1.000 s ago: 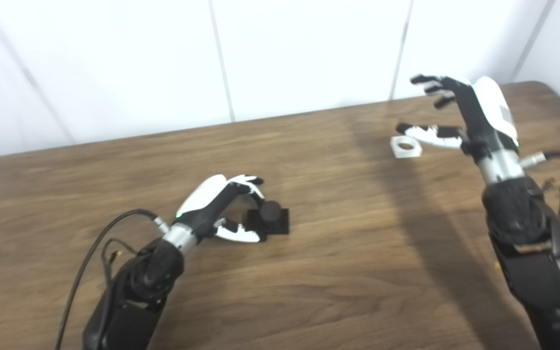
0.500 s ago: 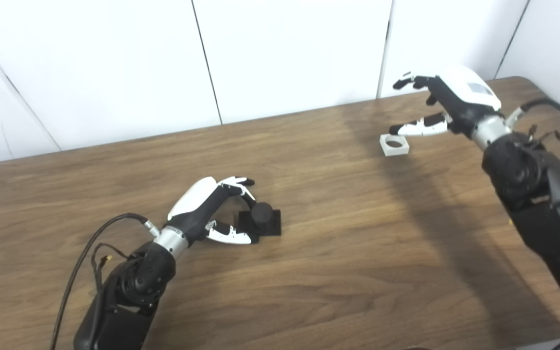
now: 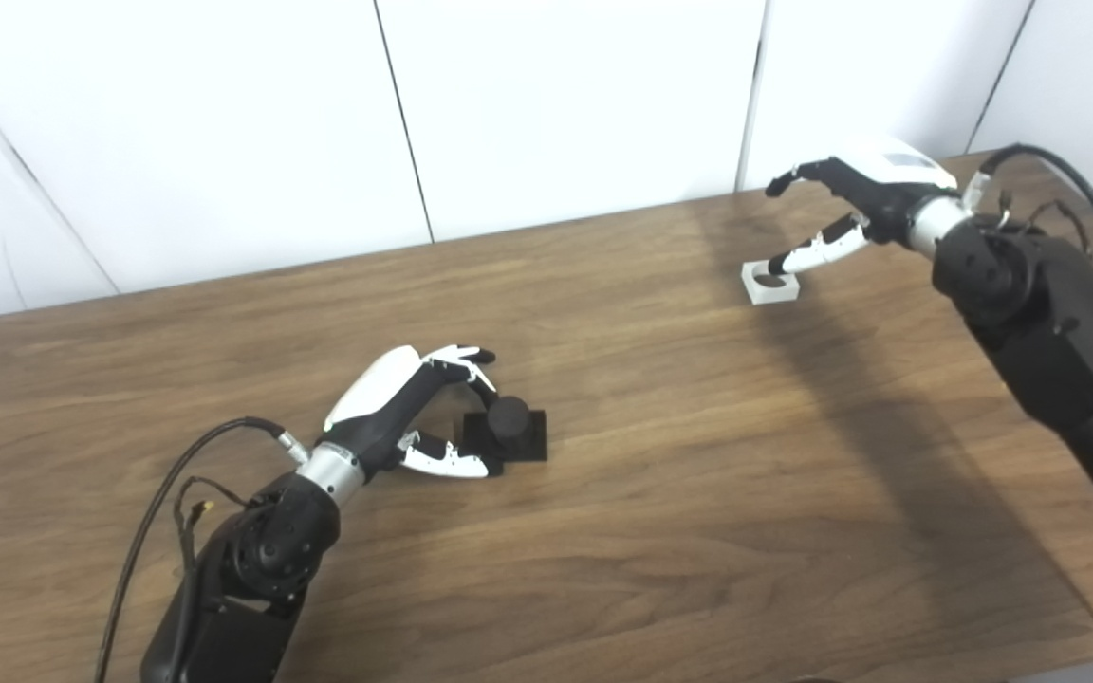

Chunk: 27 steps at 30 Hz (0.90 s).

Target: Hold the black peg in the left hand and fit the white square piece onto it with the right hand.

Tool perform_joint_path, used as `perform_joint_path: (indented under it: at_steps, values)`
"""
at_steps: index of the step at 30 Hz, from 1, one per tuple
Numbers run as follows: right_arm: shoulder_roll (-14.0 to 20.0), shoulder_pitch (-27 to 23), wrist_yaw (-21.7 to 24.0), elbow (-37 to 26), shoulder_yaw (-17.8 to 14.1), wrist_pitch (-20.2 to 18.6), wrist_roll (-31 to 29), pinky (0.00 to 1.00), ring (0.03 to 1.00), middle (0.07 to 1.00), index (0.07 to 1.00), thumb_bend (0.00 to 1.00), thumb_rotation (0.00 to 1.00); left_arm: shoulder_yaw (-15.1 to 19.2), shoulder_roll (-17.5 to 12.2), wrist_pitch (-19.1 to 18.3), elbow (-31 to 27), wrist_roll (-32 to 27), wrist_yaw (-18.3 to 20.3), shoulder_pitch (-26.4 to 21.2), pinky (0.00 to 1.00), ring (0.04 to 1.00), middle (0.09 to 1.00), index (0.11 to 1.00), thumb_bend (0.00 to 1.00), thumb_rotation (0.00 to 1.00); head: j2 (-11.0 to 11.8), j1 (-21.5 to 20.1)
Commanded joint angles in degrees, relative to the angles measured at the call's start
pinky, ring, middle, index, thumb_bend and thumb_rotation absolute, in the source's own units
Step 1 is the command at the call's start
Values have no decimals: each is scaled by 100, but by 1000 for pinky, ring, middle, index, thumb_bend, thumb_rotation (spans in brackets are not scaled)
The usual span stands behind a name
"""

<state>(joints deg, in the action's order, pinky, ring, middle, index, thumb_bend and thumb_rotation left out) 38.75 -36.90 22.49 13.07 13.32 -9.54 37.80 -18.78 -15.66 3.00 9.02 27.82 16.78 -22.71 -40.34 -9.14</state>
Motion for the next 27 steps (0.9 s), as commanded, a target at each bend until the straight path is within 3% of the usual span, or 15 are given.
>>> perform_joint_path:
  at_steps: [1,12,27]
  values:
    - [189,-395,116,4,41,191,2,917,939,914,813,776,367,61,-115,3,-182,9,-6,-123,908,946,892,491,519,81,-8,-2]
    - [214,-737,634,424,334,179,37,942,948,925,821,891,366,94,-120,69,-147,-40,-40,-135,907,938,886,490,520,78,-23,52]
    - [162,-865,813,661,662,127,386,976,955,940,838,893,368,115,-136,23,-206,-44,-21,-108,904,936,886,490,519,80,-53,113]
